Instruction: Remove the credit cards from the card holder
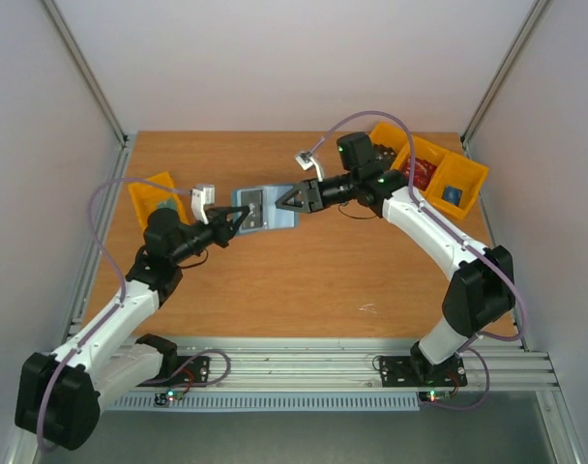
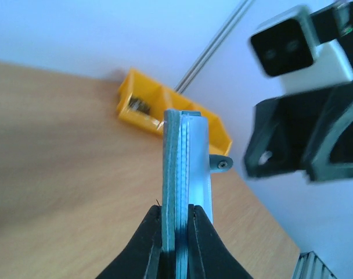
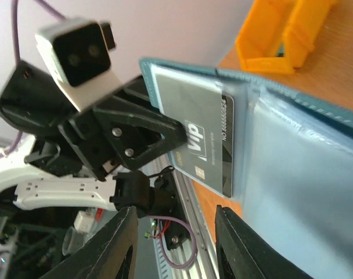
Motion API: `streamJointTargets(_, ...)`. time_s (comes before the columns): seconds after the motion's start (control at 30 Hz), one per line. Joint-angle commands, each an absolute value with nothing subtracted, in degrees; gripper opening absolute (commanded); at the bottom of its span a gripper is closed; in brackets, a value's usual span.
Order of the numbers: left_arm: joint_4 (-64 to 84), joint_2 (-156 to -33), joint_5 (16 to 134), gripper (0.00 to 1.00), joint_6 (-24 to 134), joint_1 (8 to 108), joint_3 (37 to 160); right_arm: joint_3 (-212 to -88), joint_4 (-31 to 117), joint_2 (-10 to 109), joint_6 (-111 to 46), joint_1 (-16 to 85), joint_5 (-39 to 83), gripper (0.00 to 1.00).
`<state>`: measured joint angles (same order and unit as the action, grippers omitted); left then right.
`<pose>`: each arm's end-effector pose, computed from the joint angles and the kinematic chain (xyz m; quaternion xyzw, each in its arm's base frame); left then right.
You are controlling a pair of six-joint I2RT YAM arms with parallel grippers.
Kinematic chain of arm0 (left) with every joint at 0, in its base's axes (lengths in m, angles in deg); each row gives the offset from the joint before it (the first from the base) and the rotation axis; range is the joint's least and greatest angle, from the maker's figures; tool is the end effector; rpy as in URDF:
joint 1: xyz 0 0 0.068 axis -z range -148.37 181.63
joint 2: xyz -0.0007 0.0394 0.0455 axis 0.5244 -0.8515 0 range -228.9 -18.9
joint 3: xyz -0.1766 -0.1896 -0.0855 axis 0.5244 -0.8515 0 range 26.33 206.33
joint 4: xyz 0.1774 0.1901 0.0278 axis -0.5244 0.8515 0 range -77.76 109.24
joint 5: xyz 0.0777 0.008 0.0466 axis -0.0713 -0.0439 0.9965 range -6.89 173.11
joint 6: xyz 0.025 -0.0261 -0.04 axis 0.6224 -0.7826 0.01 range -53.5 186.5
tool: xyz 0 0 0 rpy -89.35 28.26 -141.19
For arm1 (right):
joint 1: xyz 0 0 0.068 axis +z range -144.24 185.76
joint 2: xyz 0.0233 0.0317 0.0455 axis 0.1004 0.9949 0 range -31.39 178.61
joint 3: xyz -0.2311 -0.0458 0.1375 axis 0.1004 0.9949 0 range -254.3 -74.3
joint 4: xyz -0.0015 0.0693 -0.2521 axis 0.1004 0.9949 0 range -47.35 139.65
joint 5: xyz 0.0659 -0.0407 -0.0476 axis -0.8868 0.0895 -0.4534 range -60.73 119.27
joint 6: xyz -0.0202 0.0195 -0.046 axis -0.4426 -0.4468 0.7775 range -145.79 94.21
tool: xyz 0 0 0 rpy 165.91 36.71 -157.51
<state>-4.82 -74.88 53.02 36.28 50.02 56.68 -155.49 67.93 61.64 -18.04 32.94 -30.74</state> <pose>0.2058 -0.0873 0.2649 0.0929 0.7456 -0.4386 0.4931 0.3055 0.1915 0.3302 -0.4451 0.6729 0.5064 0.3045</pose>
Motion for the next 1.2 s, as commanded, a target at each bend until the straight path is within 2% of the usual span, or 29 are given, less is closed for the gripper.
streamJointTargets(0.0, -10.5, -71.4, 47.8, 0.00, 37.3, 49.8, 61.9, -159.5, 69.6, 61.7, -14.0, 36.8, -28.7, 0.36)
streamJointTargets(0.2, -12.7, -70.0, 41.3, 0.00, 34.1, 49.7, 63.8, -160.1, 67.7, 62.6, -15.3, 36.8, -28.9, 0.31)
streamJointTargets(0.67, -15.5, -71.2, 38.9, 0.00, 31.9, 51.1, 64.4, -159.9, 61.4, 62.5, -16.0, 39.1, -33.5, 0.25)
streamJointTargets(0.8, -15.2, -71.1, 39.3, 0.00, 31.9, 51.1, 64.2, -160.1, 59.1, 62.6, -17.3, 39.3, -36.1, 0.15)
streamJointTargets(0.9, -15.4, -71.2, 39.0, 0.00, 31.9, 51.2, 64.1, -160.0, 57.7, 62.6, -18.1, 39.2, -37.1, 0.14)
streamJointTargets(1.17, -13.7, -71.6, 41.1, 0.00, 33.0, 52.3, 64.0, -158.6, 41.9, 62.2, -25.6, 40.7, -40.8, 0.15)
